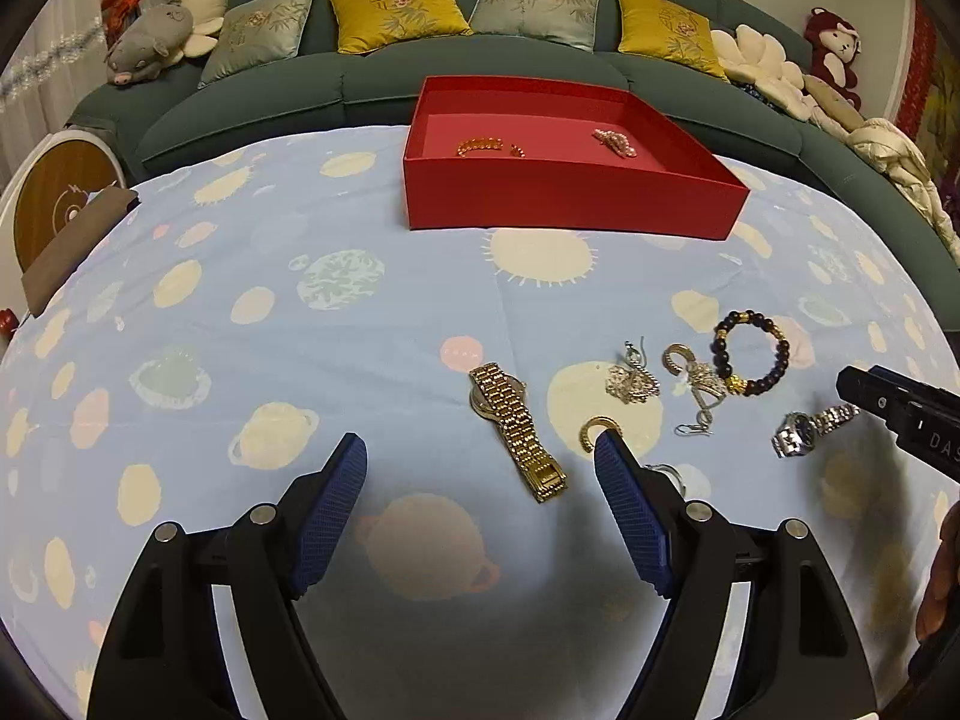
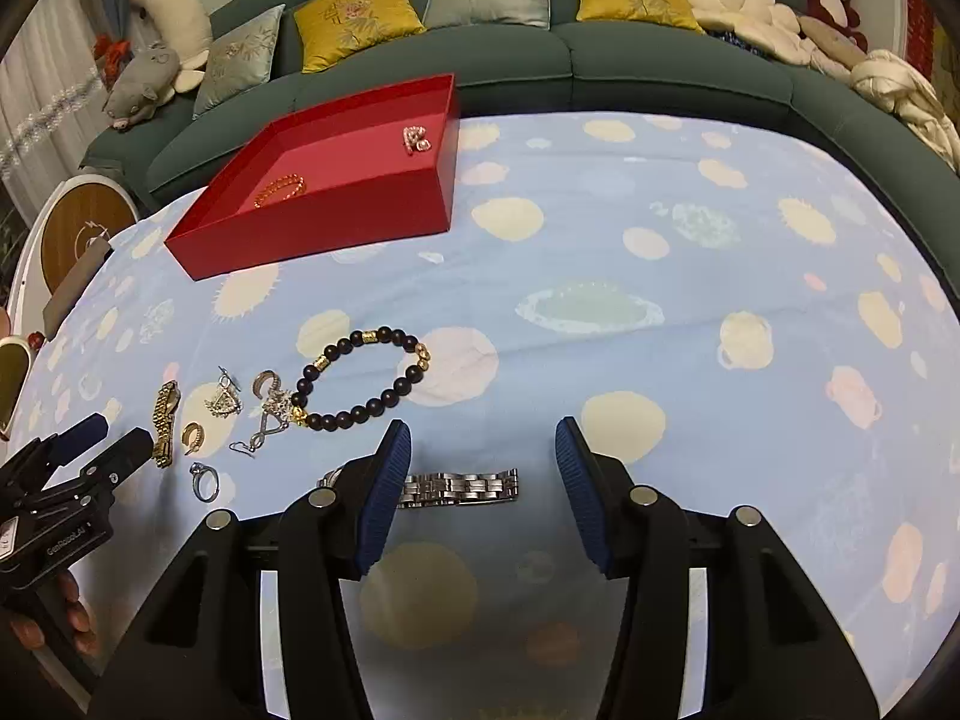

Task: Organize jewelry
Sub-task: 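Move both tools back over the remaining jewelry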

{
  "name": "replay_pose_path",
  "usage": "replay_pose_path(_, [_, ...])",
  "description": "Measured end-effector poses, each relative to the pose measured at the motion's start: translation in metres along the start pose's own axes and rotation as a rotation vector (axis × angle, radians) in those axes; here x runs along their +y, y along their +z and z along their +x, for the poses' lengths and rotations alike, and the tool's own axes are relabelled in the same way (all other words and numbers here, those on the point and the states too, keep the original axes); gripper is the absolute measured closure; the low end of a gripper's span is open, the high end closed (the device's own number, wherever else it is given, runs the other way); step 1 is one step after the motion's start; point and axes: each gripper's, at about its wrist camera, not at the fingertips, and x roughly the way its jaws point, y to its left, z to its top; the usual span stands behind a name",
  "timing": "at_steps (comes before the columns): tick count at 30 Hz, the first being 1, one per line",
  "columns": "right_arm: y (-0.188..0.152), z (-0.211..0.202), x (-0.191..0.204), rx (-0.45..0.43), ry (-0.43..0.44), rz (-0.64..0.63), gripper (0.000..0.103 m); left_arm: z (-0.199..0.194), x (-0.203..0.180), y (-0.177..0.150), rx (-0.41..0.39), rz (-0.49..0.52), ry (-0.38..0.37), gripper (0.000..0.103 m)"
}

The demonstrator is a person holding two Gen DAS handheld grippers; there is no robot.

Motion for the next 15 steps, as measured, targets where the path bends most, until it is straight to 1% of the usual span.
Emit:
replay_pose_path(4, [-0.006,0.011,0.001,0.062,0.022,0.011,0.054,0.016,0.008,-0.004,0.038,-0.001,0.034,0.027])
replay_pose_path(7, [-0.015,0.006,0.01,0.084,0.02,-0.031,0.053,0.014,0.016,-0.006,0.043,-0.004,0.041,0.026])
replay_pose_path(11, [-0.035,-0.007,0.026,0.126,0.075,-0.091,0.053,0.011,0.031,-0.011,0.054,-0.012,0.063,0.026])
replay_pose_path(13, [-0.045,-0.015,0.036,0.148,0.119,-0.124,0.055,0.009,0.037,-0.01,0.061,-0.039,0.054,0.026])
replay_pose_path(15, [-0.048,-0.028,0.045,0.108,0.114,-0.165,0.056,0.003,0.043,-0.007,0.05,-0.081,0.016,0.027])
